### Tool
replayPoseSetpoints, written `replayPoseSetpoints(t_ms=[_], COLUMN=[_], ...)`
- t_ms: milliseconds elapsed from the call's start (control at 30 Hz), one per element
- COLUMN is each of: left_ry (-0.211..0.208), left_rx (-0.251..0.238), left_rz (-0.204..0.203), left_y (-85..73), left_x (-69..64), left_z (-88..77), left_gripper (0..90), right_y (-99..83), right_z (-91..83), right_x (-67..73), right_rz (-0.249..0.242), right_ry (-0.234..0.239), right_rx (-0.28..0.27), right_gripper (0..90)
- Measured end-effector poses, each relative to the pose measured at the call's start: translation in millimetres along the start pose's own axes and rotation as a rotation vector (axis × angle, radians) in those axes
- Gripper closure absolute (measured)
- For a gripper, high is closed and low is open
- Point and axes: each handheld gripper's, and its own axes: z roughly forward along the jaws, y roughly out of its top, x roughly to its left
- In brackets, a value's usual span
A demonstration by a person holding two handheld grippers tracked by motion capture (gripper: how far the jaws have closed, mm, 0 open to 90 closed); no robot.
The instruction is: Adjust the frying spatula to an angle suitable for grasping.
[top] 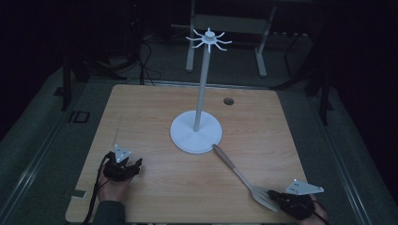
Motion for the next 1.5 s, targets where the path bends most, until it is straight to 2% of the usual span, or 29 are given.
replayPoseSetpoints(t_ms=[200, 567, 1000, 1500], left_ry=[0.0, 0.002, 0.002, 0.006], left_rx=[-0.001, -0.002, -0.005, -0.004], left_rz=[0.001, -0.002, -0.006, -0.007], left_y=[0.1, 0.2, 0.3, 0.5], left_x=[-0.1, 0.5, 0.4, 0.5], left_z=[-0.1, -0.3, 0.0, -0.1], left_gripper=[41.8, 41.6, 41.5, 41.2], right_y=[12.6, 53.7, 90.5, 123.6], right_z=[0.0, 8.5, 26.5, 63.8], right_x=[-1.6, -7.4, -10.7, -4.7], right_rz=[-0.009, -0.032, -0.061, -0.116], right_ry=[-0.008, -0.03, -0.007, 0.016], right_rx=[-0.018, 0.001, 0.086, 0.19], right_gripper=[83.1, 76.1, 73.2, 68.2])
